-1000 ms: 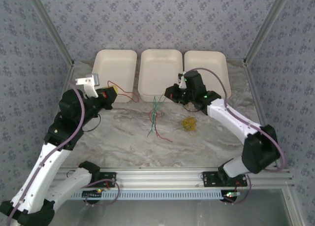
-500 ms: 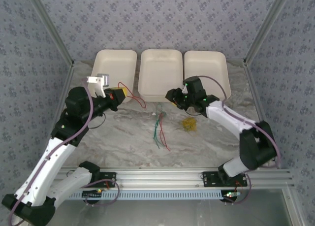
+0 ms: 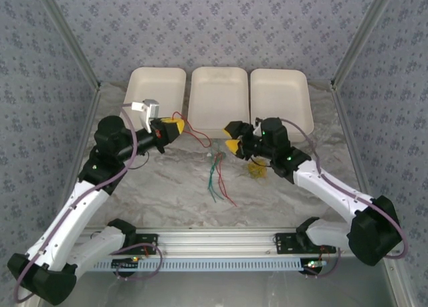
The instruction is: Untangle the cables
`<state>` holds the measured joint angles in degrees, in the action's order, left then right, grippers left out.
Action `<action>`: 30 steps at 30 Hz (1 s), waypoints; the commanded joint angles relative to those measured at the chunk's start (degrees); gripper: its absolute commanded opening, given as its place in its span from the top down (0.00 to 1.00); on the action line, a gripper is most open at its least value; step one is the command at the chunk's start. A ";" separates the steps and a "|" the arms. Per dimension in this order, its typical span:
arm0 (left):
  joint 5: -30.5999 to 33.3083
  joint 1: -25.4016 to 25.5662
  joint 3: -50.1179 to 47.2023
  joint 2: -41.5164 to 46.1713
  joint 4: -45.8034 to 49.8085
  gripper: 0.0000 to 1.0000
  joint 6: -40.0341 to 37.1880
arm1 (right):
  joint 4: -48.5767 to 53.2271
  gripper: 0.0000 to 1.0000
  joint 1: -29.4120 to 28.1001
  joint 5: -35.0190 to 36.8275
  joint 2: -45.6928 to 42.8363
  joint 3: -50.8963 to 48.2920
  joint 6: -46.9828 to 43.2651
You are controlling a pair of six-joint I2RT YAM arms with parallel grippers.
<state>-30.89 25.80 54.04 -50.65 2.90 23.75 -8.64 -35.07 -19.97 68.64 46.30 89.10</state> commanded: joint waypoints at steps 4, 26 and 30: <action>-4.57 -0.29 -1.17 -0.07 -5.03 1.00 -1.94 | -10.19 0.38 -5.78 3.62 0.33 -2.64 15.81; -5.08 4.84 -3.24 2.09 -3.40 1.00 -2.80 | -20.89 0.51 -6.21 5.91 11.19 1.76 23.14; -4.77 5.51 -4.56 2.82 -2.57 1.00 -2.92 | -22.14 0.73 -5.06 5.86 12.92 2.86 23.46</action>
<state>-35.33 30.94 50.39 -49.04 0.25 22.02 -28.05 -40.84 -14.94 80.79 46.68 111.39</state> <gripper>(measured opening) 0.063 0.301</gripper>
